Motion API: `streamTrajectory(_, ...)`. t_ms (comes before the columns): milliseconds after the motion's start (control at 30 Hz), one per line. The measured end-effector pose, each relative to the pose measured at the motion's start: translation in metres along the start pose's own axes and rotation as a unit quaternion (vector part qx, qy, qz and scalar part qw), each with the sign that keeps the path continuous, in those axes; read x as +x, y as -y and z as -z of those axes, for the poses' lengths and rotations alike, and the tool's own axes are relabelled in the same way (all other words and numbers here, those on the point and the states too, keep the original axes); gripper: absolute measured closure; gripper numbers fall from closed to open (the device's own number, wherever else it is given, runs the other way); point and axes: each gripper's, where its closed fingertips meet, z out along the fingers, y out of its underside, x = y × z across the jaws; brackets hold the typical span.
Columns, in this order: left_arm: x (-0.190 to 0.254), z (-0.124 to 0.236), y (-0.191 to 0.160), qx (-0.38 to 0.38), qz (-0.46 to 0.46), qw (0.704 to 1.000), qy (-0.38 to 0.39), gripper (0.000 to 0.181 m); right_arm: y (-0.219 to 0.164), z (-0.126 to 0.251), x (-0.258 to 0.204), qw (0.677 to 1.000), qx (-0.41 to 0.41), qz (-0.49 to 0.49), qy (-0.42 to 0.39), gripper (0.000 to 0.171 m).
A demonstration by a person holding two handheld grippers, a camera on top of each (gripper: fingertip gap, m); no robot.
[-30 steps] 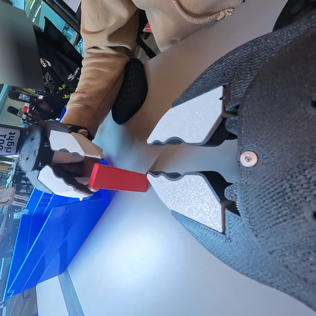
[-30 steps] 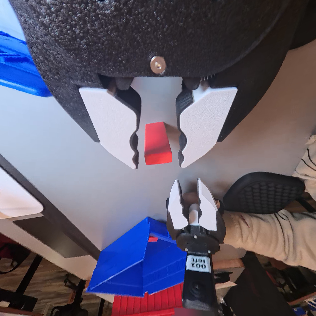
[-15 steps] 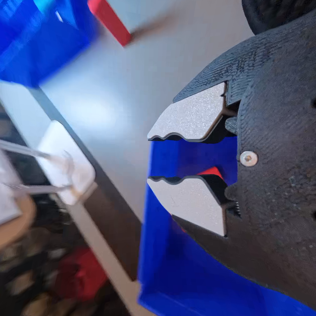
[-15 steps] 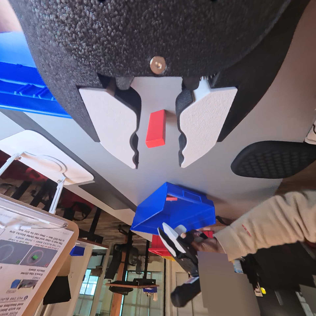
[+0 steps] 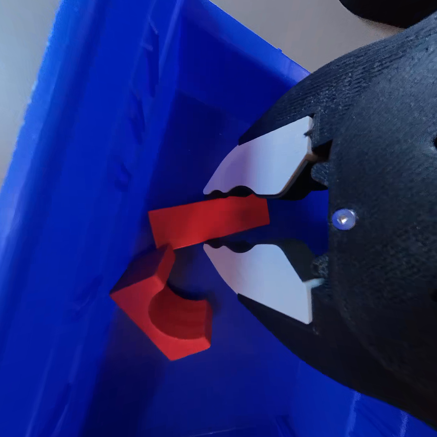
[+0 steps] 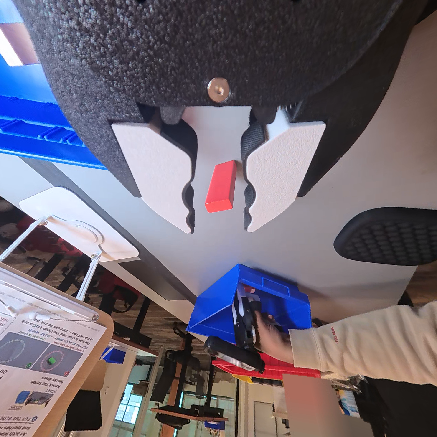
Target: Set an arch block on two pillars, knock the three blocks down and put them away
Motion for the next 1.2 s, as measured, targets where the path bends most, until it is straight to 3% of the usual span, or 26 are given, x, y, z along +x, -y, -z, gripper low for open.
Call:
streamTrajectory(100, -0.002, 0.010, -0.003, -0.002, -0.038, 0.999, 0.029, 0.147, 0.001, 0.001, 0.000, 1.000, 0.003, 0.003, -0.005, 0.132)
streamTrajectory(267, 0.037, 0.102, 0.039, 0.202, -0.082, 0.976, 0.009, 0.147, 0.008, 0.000, -0.002, 1.000, 0.023, -0.002, -0.006, 0.133)
streamTrajectory(333, 0.085, 0.149, 0.059, 0.330, -0.131, 0.934, -0.047, 0.148, 0.013, -0.003, -0.009, 0.999, 0.034, -0.008, 0.007, 0.133)
streamTrajectory(400, 0.140, 0.192, 0.070, 0.451, -0.170, 0.868, -0.117, 0.148, 0.020, -0.007, -0.022, 0.998, 0.046, -0.016, 0.028, 0.133)
streamTrajectory(500, 0.212, 0.232, 0.071, 0.565, -0.175, 0.775, -0.222, 0.148, 0.032, -0.016, -0.049, 0.995, 0.070, -0.033, 0.069, 0.132)
streamTrajectory(567, 0.252, 0.241, 0.070, 0.600, -0.173, 0.726, -0.286, 0.148, 0.042, -0.024, -0.069, 0.989, 0.093, -0.061, 0.099, 0.129)
streamTrajectory(733, 0.328, 0.232, 0.070, 0.612, -0.191, 0.658, -0.394, 0.148, 0.052, -0.036, -0.100, 0.978, 0.112, -0.100, 0.146, 0.120)
streamTrajectory(867, 0.358, 0.222, 0.071, 0.603, -0.211, 0.641, -0.426, 0.148, 0.053, -0.033, -0.107, 0.975, 0.117, -0.095, 0.160, 0.136)
streamTrajectory(967, 0.363, 0.221, 0.072, 0.605, -0.230, 0.642, -0.411, 0.148, 0.050, -0.030, -0.104, 0.977, 0.111, -0.085, 0.162, 0.138)
streamTrajectory(1067, 0.357, 0.223, 0.070, 0.593, -0.235, 0.655, -0.405, 0.148, 0.040, -0.032, -0.100, 0.983, 0.086, -0.061, 0.149, 0.138)
streamTrajectory(1200, 0.346, 0.218, 0.067, 0.558, -0.275, 0.699, -0.353, 0.148, 0.025, -0.040, -0.099, 0.988, 0.054, -0.044, 0.141, 0.138)
